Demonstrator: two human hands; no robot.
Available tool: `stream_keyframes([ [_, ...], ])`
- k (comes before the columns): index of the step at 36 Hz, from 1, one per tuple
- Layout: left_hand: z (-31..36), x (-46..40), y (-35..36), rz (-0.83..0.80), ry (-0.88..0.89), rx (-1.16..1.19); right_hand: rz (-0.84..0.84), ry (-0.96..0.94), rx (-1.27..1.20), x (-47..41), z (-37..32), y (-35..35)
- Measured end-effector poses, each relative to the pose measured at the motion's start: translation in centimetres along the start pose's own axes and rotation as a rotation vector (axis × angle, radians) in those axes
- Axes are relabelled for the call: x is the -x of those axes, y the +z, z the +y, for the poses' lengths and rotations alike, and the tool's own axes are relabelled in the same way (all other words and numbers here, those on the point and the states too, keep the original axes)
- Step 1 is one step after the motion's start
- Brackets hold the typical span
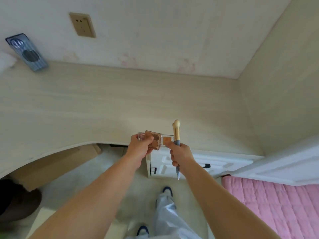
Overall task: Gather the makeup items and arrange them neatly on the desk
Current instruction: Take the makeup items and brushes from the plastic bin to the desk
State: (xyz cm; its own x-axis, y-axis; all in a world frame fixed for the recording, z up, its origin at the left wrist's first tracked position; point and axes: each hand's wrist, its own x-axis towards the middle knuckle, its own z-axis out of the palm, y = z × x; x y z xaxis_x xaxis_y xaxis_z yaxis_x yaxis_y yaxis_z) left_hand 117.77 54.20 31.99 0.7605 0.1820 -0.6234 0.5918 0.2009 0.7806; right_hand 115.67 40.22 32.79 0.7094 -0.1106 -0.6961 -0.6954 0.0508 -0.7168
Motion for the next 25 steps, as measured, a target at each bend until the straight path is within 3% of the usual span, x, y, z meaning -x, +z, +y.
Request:
stream_keyframes([
  [12, 4.9, -10.2, 2.6, 0.185, -0.050, 0.031, -0.064, 0.092, 0.184, -11.8, -7.3, 1.8],
  [16, 5.0, -12.7, 2.4, 0.243, -0.040, -0.150, -0.046, 0.134, 0.254, -14.8, -8.1, 2.9],
  [20, 5.3, -14.8, 2.4, 0.263, -0.042, -0.179, -0.024, 0.164, 0.294, -16.6, -8.3, 4.2],
  [25, 7.0, -16.5, 3.1, 0.255, 0.069, -0.397, 0.041, 0.156, 0.356, -17.8, -9.9, 5.6],
])
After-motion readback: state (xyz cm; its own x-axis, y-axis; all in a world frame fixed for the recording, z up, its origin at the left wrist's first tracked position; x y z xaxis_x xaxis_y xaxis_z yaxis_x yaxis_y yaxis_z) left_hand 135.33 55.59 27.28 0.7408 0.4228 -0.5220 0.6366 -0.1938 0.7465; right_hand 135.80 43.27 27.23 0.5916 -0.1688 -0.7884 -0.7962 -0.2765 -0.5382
